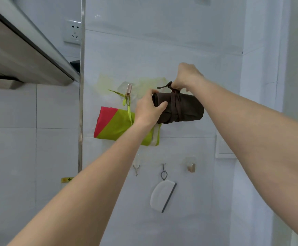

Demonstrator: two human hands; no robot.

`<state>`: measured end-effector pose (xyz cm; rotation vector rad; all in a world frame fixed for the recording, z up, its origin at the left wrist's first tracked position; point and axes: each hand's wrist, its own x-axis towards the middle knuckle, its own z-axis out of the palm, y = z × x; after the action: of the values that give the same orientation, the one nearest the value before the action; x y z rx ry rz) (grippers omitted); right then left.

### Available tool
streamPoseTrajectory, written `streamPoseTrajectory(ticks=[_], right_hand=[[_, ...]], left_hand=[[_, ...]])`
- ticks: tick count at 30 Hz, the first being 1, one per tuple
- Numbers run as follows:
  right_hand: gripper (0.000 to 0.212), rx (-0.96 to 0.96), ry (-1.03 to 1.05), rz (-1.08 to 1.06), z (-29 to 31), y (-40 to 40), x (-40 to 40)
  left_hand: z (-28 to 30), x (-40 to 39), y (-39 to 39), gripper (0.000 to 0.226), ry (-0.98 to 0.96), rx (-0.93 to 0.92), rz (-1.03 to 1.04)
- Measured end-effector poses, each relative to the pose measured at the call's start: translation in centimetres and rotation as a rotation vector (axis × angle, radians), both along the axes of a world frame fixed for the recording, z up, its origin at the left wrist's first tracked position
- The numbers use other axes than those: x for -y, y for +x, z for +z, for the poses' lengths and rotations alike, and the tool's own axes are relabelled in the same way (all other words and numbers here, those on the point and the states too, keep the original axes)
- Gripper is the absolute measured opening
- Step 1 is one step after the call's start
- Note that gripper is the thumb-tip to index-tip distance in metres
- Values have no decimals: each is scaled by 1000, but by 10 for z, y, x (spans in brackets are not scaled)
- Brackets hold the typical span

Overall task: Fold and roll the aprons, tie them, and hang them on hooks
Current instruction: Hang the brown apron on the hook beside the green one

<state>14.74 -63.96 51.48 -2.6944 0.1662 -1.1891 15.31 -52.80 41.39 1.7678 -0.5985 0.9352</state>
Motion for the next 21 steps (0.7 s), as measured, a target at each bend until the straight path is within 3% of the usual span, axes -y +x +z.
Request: streamPoseTrajectory(ticks=[5,10,11,14,15,18,21], right_hand=[[30,-61,-131,-33,6,1,-11],[21,-25,-123,-77,2,5,-15],[14,-18,-96,-59,0,7,-14],[50,-46,30,25,-9,19,-12],[53,-33,65,66,-13,21,-11],[48,65,243,208,-25,22,-5],[44,100,455,306,-42,21,4]], left_hand=[[1,-1,3,35,8,-11,-9],[3,-2,10,34,44,-12,26],[4,-2,11,33,47,-12,36],[2,-1,14,32,68,-5,48],[1,-2,15,32,75,-1,52],[-4,-5,18,33,115,-14,60],[-13,-7,21,33,274,-68,76]])
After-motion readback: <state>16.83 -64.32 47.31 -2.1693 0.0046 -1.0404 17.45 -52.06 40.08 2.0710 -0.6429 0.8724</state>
